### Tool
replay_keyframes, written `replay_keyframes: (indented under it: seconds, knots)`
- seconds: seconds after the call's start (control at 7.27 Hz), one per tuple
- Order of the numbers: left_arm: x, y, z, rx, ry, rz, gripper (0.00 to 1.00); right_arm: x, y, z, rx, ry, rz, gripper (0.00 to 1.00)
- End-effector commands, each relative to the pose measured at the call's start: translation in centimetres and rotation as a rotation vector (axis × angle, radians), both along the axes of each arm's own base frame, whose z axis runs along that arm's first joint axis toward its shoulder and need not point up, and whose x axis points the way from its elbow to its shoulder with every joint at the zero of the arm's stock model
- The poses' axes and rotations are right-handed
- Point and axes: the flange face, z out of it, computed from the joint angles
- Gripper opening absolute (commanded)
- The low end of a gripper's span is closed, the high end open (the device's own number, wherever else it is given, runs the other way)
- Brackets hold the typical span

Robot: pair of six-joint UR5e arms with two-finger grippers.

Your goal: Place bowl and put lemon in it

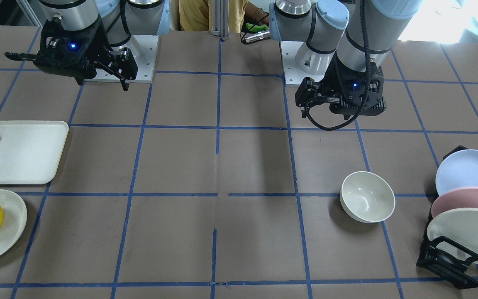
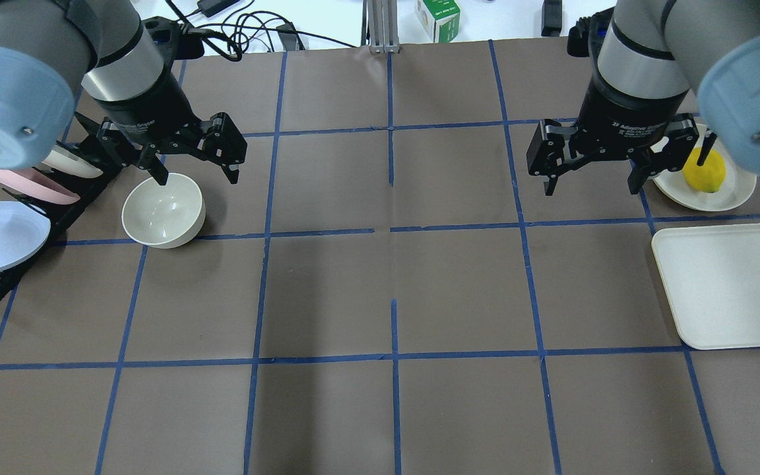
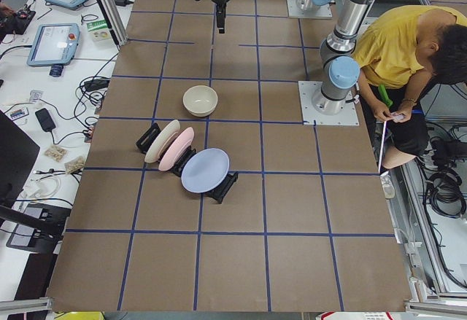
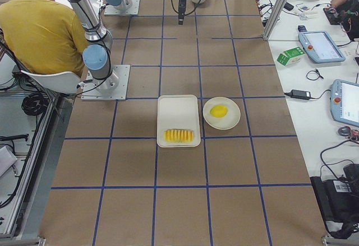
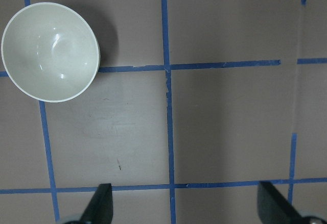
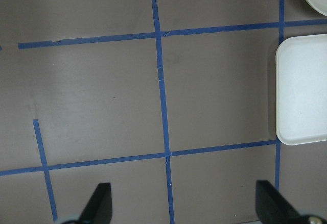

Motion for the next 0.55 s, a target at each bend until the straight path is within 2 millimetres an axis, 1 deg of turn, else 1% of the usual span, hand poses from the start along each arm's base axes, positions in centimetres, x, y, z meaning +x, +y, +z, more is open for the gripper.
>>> replay_keyframes:
  seconds: [0.0, 0.14, 0.28, 0.41]
  knots:
    - [-0.6, 0.4, -0.1, 0.004, -0.001, -0.015, 1.0, 0.0, 0.0, -0.2, 0.005, 0.002, 0.0, 1.0]
    - [0.3, 0.0, -0.2, 0.0, 0.0, -0.008, 1.0, 0.0, 0.1, -0.1, 0.002, 0.002, 0.0, 1.0]
    - [2.4, -0.9, -1.6, 0.027, 0.004, 0.011, 1.0, 0.0, 0.1, 0.0, 0.003, 0.005, 0.0, 1.0]
    - [8.2, -2.6, -4.7, 0.07, 0.018, 0.115, 1.0, -0.2, -0.1, -0.5, 0.013, 0.023, -0.011, 1.0]
